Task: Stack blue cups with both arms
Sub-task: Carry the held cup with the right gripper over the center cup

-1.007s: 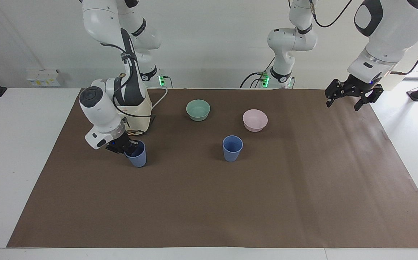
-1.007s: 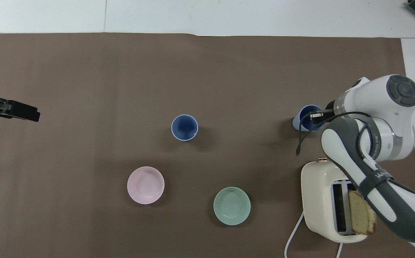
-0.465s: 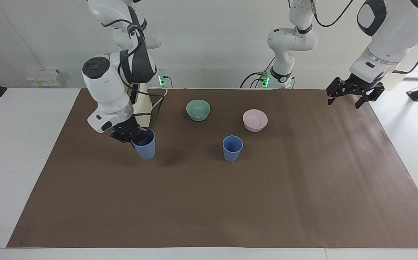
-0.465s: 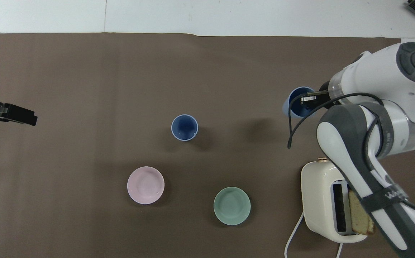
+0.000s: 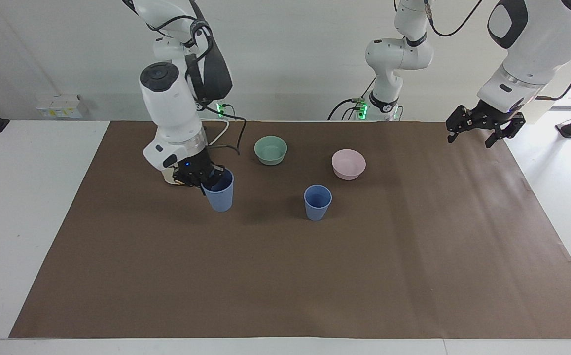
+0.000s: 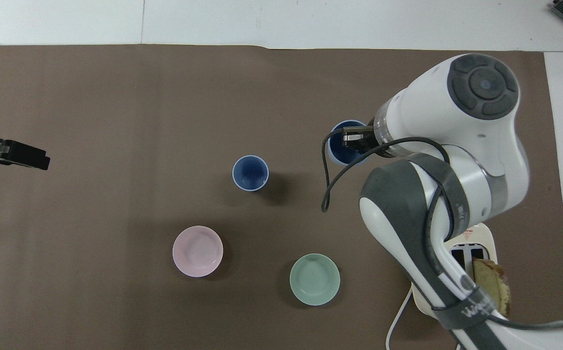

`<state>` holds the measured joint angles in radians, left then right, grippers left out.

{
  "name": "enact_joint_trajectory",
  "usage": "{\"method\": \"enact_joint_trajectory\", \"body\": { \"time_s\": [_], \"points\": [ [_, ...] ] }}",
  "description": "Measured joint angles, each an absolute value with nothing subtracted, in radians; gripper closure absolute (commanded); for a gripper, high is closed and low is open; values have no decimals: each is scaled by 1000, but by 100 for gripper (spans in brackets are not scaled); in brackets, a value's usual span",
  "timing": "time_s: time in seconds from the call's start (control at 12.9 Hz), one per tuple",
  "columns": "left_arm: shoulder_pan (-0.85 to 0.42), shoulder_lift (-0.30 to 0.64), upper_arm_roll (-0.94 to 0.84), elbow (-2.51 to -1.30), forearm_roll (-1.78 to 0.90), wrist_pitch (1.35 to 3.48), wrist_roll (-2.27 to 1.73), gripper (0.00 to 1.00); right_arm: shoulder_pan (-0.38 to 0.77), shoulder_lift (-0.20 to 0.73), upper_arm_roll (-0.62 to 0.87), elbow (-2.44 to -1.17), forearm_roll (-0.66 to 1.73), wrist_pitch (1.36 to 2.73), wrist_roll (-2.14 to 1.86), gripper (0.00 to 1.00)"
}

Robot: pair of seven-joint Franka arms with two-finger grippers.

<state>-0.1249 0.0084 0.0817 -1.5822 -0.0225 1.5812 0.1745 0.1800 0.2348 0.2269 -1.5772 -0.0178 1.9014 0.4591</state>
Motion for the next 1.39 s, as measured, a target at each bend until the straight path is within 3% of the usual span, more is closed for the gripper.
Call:
{"method": "enact_joint_trajectory", "body": {
  "time_s": [0.31, 0.54, 0.93, 1.39],
  "points": [
    [-125, 8, 82, -1582, -22, 1581, 175, 0, 309, 268, 227, -1503, -18, 1897, 602, 100],
    [-125, 8, 82, -1582, -22, 1581, 175, 0, 387, 347, 224, -1415, -20, 1896, 718, 100],
    [-125, 8, 82, -1582, -22, 1581, 175, 0, 408, 445, 223, -1382, -27, 1906, 727, 100],
    [-125, 8, 82, -1582, -22, 1581, 175, 0, 433, 472, 224, -1382, -30, 1933, 727, 100]
  ]
}}
